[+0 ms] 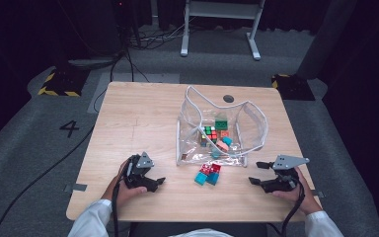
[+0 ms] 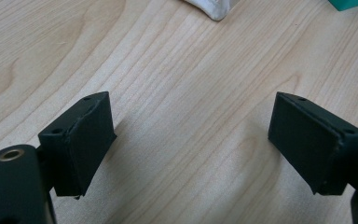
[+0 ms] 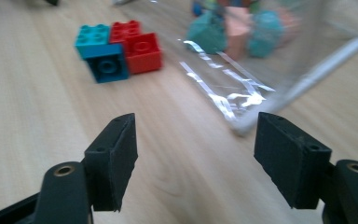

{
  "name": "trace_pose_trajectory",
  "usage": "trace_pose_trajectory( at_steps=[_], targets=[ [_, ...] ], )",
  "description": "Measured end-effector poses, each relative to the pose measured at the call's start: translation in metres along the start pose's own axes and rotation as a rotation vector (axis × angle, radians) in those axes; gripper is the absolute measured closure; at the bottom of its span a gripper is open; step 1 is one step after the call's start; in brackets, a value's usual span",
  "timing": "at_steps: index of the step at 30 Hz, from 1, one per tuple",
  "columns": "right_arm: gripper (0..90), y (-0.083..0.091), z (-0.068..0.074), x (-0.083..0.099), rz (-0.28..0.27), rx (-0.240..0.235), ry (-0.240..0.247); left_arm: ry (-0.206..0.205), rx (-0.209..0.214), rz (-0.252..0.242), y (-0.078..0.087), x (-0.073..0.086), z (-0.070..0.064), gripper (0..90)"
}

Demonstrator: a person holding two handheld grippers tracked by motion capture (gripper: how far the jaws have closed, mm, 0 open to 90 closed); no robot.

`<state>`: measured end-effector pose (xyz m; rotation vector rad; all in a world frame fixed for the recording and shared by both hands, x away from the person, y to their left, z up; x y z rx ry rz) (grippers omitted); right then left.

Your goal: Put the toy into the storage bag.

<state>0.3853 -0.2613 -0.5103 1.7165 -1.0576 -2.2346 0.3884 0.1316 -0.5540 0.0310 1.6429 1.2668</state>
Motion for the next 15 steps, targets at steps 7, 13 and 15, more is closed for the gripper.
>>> trace_pose_trajectory(
  at_steps=[7, 13, 15],
  targets=[
    [32.8, -0.032, 0.024, 0.002, 0.035, -0.057, 0.075, 0.006, 0.000, -0.001, 0.000, 0.000, 0.000, 14.4],
    [34.7, -0.057, 0.047, 0.001, 0.048, -0.100, 0.098, 0.006, 0.000, -0.001, 0.000, 0.000, 0.000, 14.4],
    [34.7, -0.064, 0.053, -0.001, 0.064, -0.112, 0.113, 0.006, 0.000, -0.001, 0.000, 0.000, 0.000, 14.4]
  ],
)
Point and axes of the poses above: each handheld gripper's, and its own axes: y roughly backward along the jaws, x roughly out of its underside, z roughly to its left, the point moved 7 cm from there along -y, roughly forward along the jaws, and after that the axes turned 8 degrees about -x, right-handed, at the moved point
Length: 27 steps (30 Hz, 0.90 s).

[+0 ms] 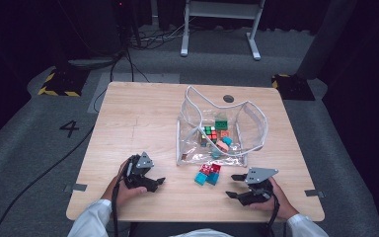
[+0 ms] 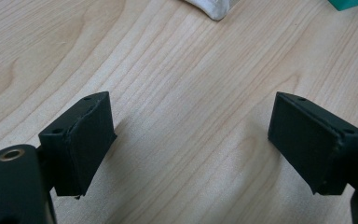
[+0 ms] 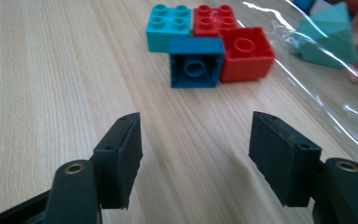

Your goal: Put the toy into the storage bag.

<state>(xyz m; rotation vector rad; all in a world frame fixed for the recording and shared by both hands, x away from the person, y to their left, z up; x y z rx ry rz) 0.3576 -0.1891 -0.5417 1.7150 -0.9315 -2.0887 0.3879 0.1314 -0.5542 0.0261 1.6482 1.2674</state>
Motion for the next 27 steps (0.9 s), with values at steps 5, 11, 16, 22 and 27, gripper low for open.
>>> trace_pose_trajectory(
  at_steps=[5, 11, 16, 22, 27],
  targets=[
    [36.8, -0.015, 0.006, -0.008, 0.006, -0.005, 0.027, -0.006, 0.002, 0.000, 0.000, 0.000, 0.000, 14.4],
    [37.9, -0.029, 0.004, -0.015, 0.035, 0.008, 0.009, -0.008, 0.001, 0.000, 0.000, 0.000, 0.001, 14.4],
    [38.2, -0.036, 0.004, -0.020, 0.032, -0.013, 0.019, -0.009, 0.003, 0.000, 0.000, 0.000, 0.001, 14.4],
    [40.0, -0.044, 0.005, -0.027, 0.021, -0.030, 0.027, -0.009, 0.002, 0.000, 0.000, 0.000, 0.001, 14.4],
    [54.9, -0.049, 0.008, -0.032, 0.014, -0.034, 0.027, -0.009, 0.003, 0.000, 0.000, 0.000, 0.001, 14.4]
  ],
)
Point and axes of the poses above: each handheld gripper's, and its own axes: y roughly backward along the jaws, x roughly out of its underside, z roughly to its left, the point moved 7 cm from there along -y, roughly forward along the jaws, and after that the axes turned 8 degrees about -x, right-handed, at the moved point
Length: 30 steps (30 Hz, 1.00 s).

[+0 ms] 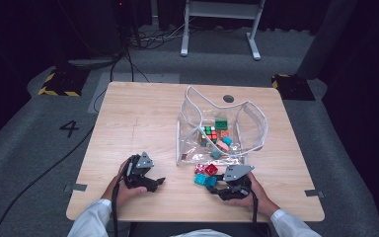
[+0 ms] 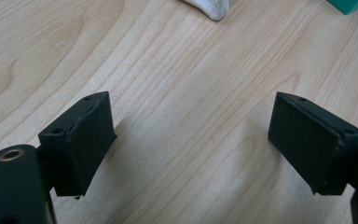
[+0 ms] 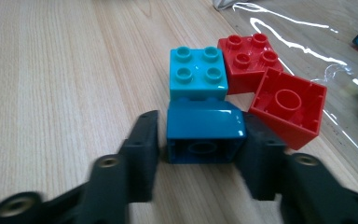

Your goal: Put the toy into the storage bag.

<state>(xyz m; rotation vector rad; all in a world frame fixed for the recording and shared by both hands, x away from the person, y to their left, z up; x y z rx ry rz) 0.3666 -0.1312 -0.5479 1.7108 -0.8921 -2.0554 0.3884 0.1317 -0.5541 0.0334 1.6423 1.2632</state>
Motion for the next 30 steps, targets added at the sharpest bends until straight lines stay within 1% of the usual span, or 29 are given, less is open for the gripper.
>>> trace_pose_trajectory(
  at_steps=[1, 2, 4, 5, 6, 7, 8, 9, 11, 13, 14, 15, 16, 17, 18, 19, 22, 23, 26, 28, 29, 30],
  targets=[
    [57.5, 0.001, 0.001, 0.000, 0.006, 0.000, -0.017, 0.000, 0.000, 0.000, 0.000, 0.000, 0.000, 14.4],
    [58.2, 0.000, 0.001, -0.001, -0.007, -0.006, 0.005, 0.000, -0.001, 0.000, 0.000, 0.000, 0.000, 14.4],
    [58.6, 0.001, 0.001, 0.001, -0.001, 0.005, -0.008, 0.000, 0.000, 0.000, 0.000, 0.000, 0.000, 14.4],
    [58.7, 0.001, 0.000, 0.000, -0.009, 0.005, 0.021, 0.000, -0.001, 0.000, 0.000, 0.000, 0.000, 14.4],
    [58.8, 0.001, 0.001, 0.000, -0.012, 0.006, 0.009, -0.001, -0.001, 0.000, 0.000, 0.000, 0.000, 14.4],
    [58.8, 0.003, 0.002, 0.002, -0.001, 0.000, -0.014, 0.000, 0.000, 0.000, 0.000, 0.000, 0.000, 14.4],
    [58.9, 0.005, 0.003, 0.003, -0.008, -0.010, -0.012, 0.000, -0.001, 0.000, 0.000, 0.000, 0.000, 14.4],
    [58.8, 0.007, 0.004, 0.004, -0.004, -0.017, -0.008, 0.000, 0.000, 0.000, 0.000, 0.000, 0.000, 14.4],
    [58.9, 0.011, 0.003, 0.005, -0.003, -0.008, 0.012, 0.000, 0.000, 0.000, 0.000, 0.000, 0.000, 14.4],
    [58.8, 0.014, 0.004, 0.005, -0.015, -0.015, -0.006, 0.000, 0.000, 0.000, 0.000, 0.000, 0.000, 14.4],
    [58.9, 0.015, 0.004, 0.006, -0.016, -0.017, 0.007, 0.000, -0.001, 0.000, 0.000, 0.000, 0.000, 14.4],
    [58.9, 0.017, 0.004, 0.006, -0.021, -0.020, 0.005, 0.000, -0.001, 0.000, 0.000, 0.000, 0.000, 14.4],
    [58.9, 0.017, 0.002, 0.005, -0.039, -0.028, 0.044, 0.000, 0.000, 0.000, 0.000, 0.000, 0.000, 14.4],
    [58.9, 0.020, 0.001, 0.006, -0.029, -0.023, 0.047, 0.000, 0.000, 0.000, 0.000, 0.000, 0.000, 14.4],
    [58.8, 0.021, 0.000, 0.007, -0.027, -0.016, 0.059, 0.000, 0.000, 0.000, 0.000, 0.000, 0.000, 14.4],
    [58.9, 0.023, 0.000, 0.008, -0.029, -0.015, 0.050, 0.000, 0.000, 0.000, 0.000, 0.000, 0.000, 14.4],
    [58.9, 0.031, -0.004, 0.013, -0.020, 0.000, 0.051, 0.000, -0.001, 0.000, 0.000, 0.000, 0.000, 14.4],
    [58.9, 0.032, -0.004, 0.014, -0.019, 0.005, 0.031, 0.000, 0.000, 0.000, 0.000, 0.000, 0.000, 14.4],
    [58.9, 0.042, -0.009, 0.021, -0.001, 0.032, 0.034, -0.001, -0.001, 0.000, 0.000, 0.000, 0.000, 14.4],
    [58.9, 0.050, -0.014, 0.024, -0.010, 0.033, 0.024, 0.000, 0.000, 0.000, 0.000, 0.000, 0.000, 14.4],
    [58.9, 0.054, -0.018, 0.024, -0.016, 0.038, 0.027, -0.001, 0.000, 0.000, 0.000, 0.000, 0.000, 14.4],
    [58.9, 0.058, -0.019, 0.026, -0.012, 0.036, 0.013, 0.000, 0.000, 0.000, 0.000, 0.000, 0.000, 14.4]
  ],
)
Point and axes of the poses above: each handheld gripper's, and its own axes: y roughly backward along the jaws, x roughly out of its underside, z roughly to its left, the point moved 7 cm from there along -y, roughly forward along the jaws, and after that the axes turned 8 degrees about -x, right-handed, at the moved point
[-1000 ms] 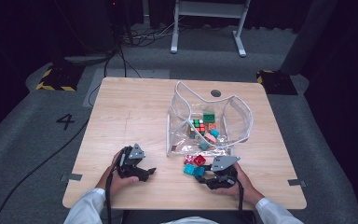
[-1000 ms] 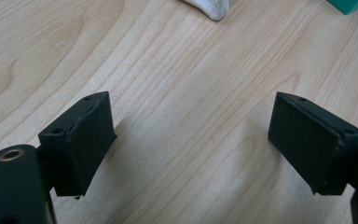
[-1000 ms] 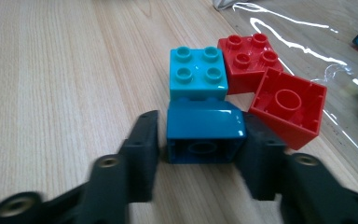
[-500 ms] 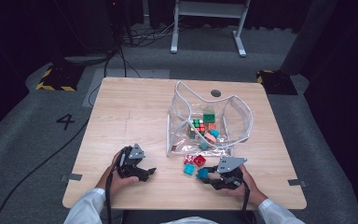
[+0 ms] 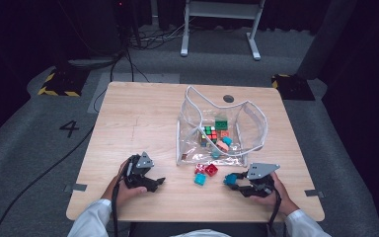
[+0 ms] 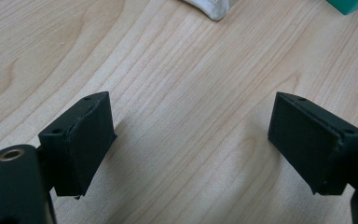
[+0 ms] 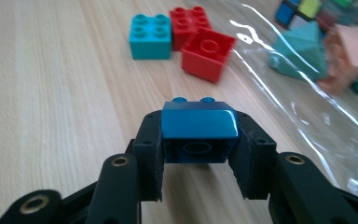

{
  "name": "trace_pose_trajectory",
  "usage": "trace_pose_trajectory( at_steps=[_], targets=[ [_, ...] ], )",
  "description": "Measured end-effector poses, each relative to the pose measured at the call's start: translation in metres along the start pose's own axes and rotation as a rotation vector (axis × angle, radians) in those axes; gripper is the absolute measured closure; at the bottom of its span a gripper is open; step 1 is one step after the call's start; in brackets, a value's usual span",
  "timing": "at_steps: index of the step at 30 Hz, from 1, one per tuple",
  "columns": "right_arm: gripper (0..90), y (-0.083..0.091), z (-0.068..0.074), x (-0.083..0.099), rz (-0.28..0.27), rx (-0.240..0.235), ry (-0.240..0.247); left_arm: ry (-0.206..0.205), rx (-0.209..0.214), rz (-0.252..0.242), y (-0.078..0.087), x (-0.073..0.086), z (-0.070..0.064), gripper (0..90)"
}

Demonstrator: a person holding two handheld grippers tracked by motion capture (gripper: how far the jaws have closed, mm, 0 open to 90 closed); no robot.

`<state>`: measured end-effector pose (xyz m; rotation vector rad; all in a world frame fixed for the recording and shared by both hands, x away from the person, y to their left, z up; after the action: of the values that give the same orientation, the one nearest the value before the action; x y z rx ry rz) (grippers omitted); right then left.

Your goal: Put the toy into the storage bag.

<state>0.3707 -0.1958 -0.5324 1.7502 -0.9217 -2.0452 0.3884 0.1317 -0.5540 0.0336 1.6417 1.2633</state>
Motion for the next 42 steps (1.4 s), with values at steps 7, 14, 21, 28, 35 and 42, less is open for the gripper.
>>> trace_pose_trajectory(
  at_steps=[7, 14, 21, 28, 35, 42],
  targets=[
    [58.9, 0.022, -0.017, 0.015, 0.026, 0.045, -0.012, 0.000, 0.000, 0.000, 0.000, 0.000, 0.000, 14.4],
    [58.8, 0.037, -0.031, 0.029, 0.037, 0.059, -0.066, 0.000, 0.000, 0.000, 0.000, 0.000, 0.000, 14.4],
    [58.8, 0.054, -0.044, 0.035, 0.019, 0.110, -0.095, 0.000, 0.000, 0.000, 0.000, 0.000, 0.000, 14.4],
    [58.9, 0.078, -0.065, 0.036, -0.028, 0.201, -0.125, 0.000, 0.000, 0.000, 0.000, 0.000, 0.000, 14.4],
    [58.9, 0.099, -0.084, 0.023, -0.079, 0.233, -0.140, 0.000, 0.001, 0.000, 0.000, 0.000, 0.000, 14.4],
    [58.8, 0.125, -0.105, -0.002, -0.125, 0.271, -0.139, 0.000, 0.000, 0.000, 0.000, 0.000, 0.000, 14.3]
  ],
)
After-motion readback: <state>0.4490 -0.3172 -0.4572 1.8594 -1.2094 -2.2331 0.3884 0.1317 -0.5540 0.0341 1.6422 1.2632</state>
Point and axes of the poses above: each handheld gripper's, and its own axes: y roughly backward along the jaws, x roughly out of its underside, z roughly to its left, the point moved 7 cm from there along -y, roughly forward along the jaws, and after that the axes turned 8 degrees about -x, right-handed, at the moved point
